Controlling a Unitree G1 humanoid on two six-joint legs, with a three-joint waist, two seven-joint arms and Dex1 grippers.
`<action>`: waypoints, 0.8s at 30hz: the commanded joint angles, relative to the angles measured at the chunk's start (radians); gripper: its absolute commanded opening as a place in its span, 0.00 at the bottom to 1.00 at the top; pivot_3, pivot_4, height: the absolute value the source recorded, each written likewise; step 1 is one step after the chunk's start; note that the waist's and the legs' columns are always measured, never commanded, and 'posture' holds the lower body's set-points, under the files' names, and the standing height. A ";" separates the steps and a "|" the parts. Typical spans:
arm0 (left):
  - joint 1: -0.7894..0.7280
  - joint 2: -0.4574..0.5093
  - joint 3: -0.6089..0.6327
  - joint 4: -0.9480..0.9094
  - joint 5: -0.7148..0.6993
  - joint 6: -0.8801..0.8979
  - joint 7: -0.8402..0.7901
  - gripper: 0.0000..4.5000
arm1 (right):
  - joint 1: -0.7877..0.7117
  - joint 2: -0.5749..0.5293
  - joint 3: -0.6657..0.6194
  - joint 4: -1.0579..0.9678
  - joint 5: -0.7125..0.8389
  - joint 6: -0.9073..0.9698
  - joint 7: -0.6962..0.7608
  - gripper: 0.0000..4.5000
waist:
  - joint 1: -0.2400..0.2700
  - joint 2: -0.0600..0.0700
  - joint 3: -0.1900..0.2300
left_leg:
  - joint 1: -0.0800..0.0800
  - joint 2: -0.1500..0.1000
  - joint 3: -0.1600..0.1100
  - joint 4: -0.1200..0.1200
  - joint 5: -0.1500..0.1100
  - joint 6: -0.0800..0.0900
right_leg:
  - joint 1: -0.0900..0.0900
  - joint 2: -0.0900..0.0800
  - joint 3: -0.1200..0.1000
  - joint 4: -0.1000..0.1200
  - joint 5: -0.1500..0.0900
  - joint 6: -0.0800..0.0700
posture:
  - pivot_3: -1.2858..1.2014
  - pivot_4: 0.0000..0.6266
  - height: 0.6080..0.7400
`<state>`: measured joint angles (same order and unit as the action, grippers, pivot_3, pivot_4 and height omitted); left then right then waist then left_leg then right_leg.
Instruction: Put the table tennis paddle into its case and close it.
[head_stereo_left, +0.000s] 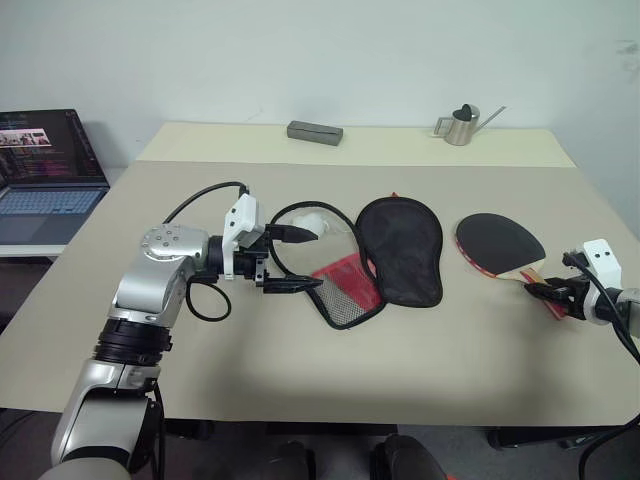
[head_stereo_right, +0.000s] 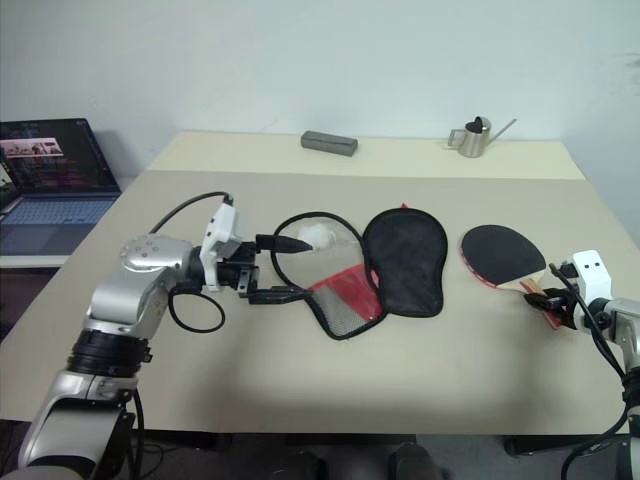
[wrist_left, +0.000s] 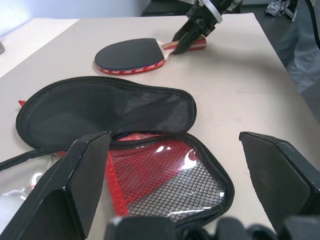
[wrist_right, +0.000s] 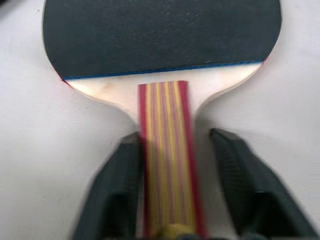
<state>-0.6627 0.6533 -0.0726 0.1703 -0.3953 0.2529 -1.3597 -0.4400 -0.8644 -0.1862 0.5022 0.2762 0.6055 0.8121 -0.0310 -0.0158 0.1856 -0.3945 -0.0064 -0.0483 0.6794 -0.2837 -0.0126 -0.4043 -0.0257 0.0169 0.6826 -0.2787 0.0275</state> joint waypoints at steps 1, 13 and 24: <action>0.000 0.015 0.037 -0.018 -0.005 -0.016 0.014 1.00 | 0.037 0.017 0.013 -0.017 -0.017 0.016 -0.015 0.24 | 0.000 0.000 0.000 | 0.000 0.000 0.000 0.000 0.000 0.000 | 0.000 0.000 0.000 0.000 0.000 0.000 | 0.52 0.24 1.00; 0.044 0.046 0.081 -0.063 -0.024 0.016 0.066 1.00 | 0.072 0.035 -0.130 -0.433 0.097 0.229 -0.153 0.24 | -0.001 0.000 0.000 | -0.001 0.000 0.000 0.000 0.000 0.000 | -0.001 0.000 0.001 0.000 0.000 0.000 | 0.52 0.24 1.00; 0.127 0.062 0.127 -0.106 -0.040 0.033 0.113 1.00 | -0.027 0.138 -0.146 -0.770 0.236 0.520 -0.312 0.24 | 0.002 0.000 0.000 | -0.002 0.000 -0.002 0.000 0.000 0.000 | -0.001 0.000 0.000 -0.001 0.000 0.000 | 0.52 0.24 1.00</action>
<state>-0.5343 0.7015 0.0255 0.1090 -0.4162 0.2871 -1.2538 -0.4402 -0.7364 -0.3141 -0.1830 0.4806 1.0955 0.5305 -0.0285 -0.0158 0.1855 -0.3971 -0.0060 -0.0507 0.6789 -0.2838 -0.0126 -0.4055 -0.0263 0.0173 0.6813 -0.2786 0.0272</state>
